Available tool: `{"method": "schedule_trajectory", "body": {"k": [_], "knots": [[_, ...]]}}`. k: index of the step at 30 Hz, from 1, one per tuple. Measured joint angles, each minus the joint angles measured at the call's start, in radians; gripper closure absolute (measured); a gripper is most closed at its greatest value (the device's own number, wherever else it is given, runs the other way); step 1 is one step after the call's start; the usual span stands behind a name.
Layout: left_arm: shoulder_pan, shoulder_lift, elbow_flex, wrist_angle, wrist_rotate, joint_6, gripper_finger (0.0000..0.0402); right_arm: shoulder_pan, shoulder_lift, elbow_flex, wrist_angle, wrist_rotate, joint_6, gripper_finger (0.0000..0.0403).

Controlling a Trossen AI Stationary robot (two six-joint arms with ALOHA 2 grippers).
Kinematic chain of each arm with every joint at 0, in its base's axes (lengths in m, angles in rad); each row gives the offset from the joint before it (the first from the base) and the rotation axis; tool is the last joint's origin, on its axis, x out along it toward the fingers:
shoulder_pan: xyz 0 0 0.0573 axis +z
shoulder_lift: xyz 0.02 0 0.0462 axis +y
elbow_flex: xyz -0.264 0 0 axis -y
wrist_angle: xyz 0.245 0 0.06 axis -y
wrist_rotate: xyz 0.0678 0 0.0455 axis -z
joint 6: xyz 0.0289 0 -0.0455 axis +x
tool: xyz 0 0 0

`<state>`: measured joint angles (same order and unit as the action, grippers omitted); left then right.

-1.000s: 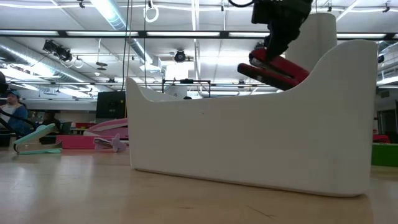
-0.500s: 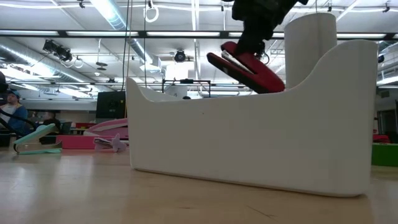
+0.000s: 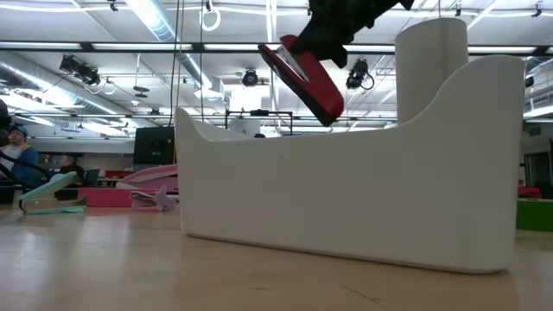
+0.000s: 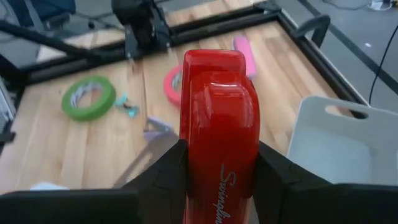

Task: Pick and place Stapler, Stapler remover, tape
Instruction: Put the red stapler into the black bin

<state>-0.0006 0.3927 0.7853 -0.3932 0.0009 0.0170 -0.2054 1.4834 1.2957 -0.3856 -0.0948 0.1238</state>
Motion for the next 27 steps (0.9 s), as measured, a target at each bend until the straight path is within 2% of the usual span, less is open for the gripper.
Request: {"method": "schedule_trajectory", "body": {"k": [15,21,27], "knots": [[0.0,0.0,0.0,0.0,0.0,0.0,0.0367,0.025,0.11,0.0,0.126,-0.011,0.073,0.0275],[0.0,0.0,0.0,0.0,0.0,0.0,0.0367,0.044,0.147,0.0,0.158,-0.121,-0.155,0.0275],[0.0,0.0,0.0,0.0,0.0,0.0,0.0367,0.071,0.148,0.0,0.137,-0.131,-0.526,0.0275]]}}
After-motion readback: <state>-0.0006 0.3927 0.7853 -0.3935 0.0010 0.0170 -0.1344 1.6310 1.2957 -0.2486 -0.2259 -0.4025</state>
